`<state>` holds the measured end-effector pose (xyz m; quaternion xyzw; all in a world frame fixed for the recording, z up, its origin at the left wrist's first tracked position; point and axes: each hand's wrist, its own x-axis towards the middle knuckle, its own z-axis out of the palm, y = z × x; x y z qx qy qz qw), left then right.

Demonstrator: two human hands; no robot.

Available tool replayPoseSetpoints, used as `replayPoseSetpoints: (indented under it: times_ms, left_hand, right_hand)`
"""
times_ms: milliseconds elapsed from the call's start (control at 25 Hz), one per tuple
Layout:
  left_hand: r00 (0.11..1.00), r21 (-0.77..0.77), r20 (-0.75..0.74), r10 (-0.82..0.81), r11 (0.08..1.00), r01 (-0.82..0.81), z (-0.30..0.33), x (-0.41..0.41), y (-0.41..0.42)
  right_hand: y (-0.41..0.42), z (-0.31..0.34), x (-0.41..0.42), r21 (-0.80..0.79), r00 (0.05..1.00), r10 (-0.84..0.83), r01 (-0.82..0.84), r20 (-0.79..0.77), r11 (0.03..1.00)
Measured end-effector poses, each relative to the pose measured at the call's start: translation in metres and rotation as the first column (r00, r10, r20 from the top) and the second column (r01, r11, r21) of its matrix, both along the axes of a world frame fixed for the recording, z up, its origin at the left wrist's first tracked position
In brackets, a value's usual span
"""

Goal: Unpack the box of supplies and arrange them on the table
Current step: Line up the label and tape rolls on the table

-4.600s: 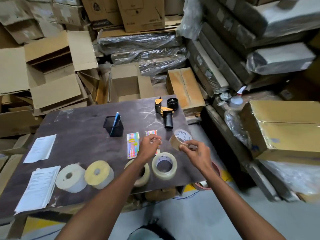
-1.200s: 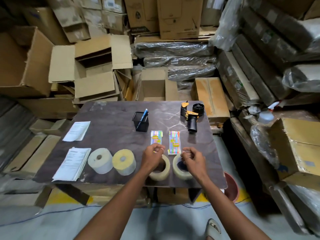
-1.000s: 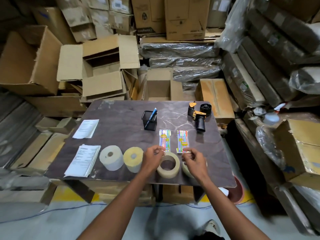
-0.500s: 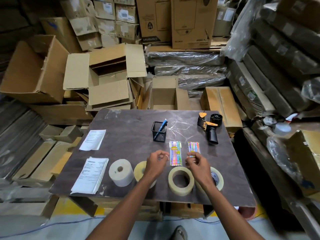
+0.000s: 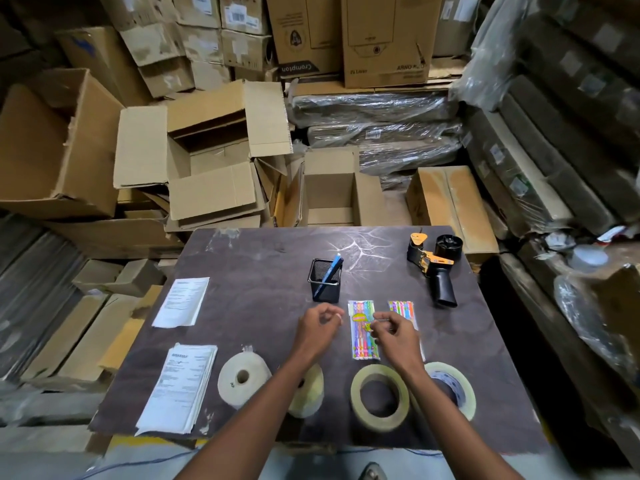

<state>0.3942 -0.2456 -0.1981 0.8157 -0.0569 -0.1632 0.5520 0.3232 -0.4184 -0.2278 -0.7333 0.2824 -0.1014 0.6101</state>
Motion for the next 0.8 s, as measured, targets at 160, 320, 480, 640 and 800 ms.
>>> replayPoseSetpoints:
  times_ms: [160, 320, 480, 640, 800]
  left_hand:
    - [1.0, 0.009, -0.019, -0.02, 1.0, 0.02, 0.0, 0.013, 0.002]
    - [0.993, 0.001, -0.051, -0.103, 0.995, 0.103, -0.009, 0.041, 0.011]
    - [0.984, 0.005, -0.064, -0.164, 0.986, 0.165, -0.018, 0.059, 0.022]
    - [0.976, -0.022, -0.069, -0.206, 0.978, 0.205, -0.025, 0.065, 0.027]
    - [0.968, -0.027, -0.078, -0.238, 0.971, 0.237, -0.027, 0.068, 0.029]
  right_hand:
    - [0.007, -0.006, 0.014, -0.069, 0.997, -0.013, 0.008, -0.073, 0.998]
    - [0.017, -0.01, 0.029, -0.132, 0.988, -0.076, 0.057, -0.137, 0.99]
    - [0.033, -0.017, 0.033, -0.186, 0.972, -0.128, 0.091, -0.197, 0.978]
    - [0.041, -0.03, 0.036, -0.403, 0.948, -0.162, 0.04, -0.274, 0.914]
    - [0.045, -0.04, 0.042, -0.492, 0.902, -0.156, -0.07, -0.404, 0.868]
